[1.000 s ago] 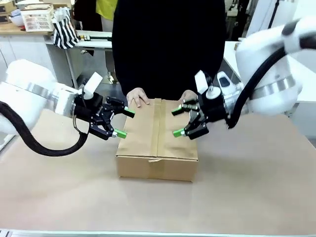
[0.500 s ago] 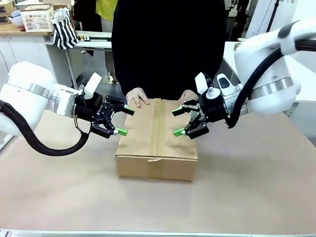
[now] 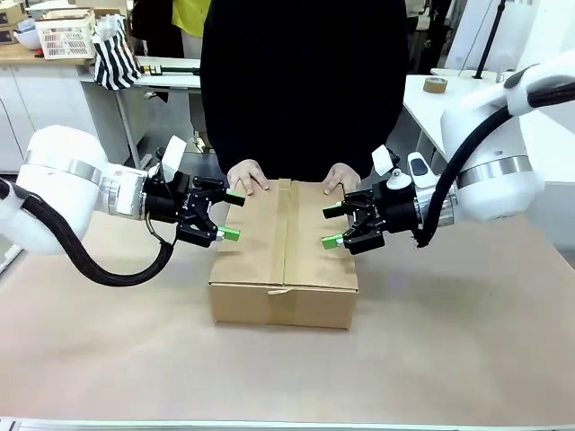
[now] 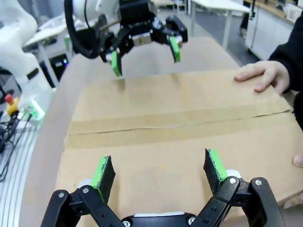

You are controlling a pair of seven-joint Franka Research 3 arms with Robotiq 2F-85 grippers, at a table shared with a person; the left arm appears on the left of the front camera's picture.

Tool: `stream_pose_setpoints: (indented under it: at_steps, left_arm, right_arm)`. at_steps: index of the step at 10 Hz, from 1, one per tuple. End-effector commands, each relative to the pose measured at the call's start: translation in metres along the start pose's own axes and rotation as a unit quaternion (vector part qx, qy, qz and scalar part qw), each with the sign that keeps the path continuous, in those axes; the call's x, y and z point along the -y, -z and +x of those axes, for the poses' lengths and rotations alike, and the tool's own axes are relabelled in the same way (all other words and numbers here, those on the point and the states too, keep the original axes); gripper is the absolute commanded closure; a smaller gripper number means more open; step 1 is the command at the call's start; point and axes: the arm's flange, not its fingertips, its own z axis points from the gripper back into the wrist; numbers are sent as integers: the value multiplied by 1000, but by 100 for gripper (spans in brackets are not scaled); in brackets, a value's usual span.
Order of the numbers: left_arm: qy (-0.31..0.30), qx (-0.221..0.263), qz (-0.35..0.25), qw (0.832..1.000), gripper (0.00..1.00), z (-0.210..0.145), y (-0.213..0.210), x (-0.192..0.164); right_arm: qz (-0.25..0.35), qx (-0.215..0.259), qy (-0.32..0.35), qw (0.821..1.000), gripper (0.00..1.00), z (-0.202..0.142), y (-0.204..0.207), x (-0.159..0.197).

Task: Pack the gift set into the box.
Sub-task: Press and hold the closed box until the human finishes sealing it.

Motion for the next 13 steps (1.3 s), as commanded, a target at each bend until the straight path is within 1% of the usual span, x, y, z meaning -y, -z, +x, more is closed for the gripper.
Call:
stream_pose_setpoints:
  at_steps: [1,2,3,4,5,6,13]
  left_arm:
    - [-48,-21,-24,998,0,-24,4,-3]
    - [-68,-32,-31,997,0,-36,6,-1]
    - [-80,-31,-31,996,0,-43,8,2]
    - [-84,-35,-35,995,0,-46,9,3]
    - [-89,-44,-27,995,0,-46,11,2]
    - [-75,-5,-19,997,0,-31,7,2]
    - [-75,-5,-19,997,0,-31,7,2]
  right_arm:
    - [-2,20,2,1000,0,-20,8,-1]
    - [-3,23,0,1000,0,-24,10,-1]
    - [-5,18,-7,1000,0,-27,9,-2]
    - [2,-4,-21,1000,0,-31,10,-3]
    - [-30,-55,-36,997,0,-41,12,1]
    - [10,2,8,1000,0,-24,9,0]
    - [10,2,8,1000,0,-24,9,0]
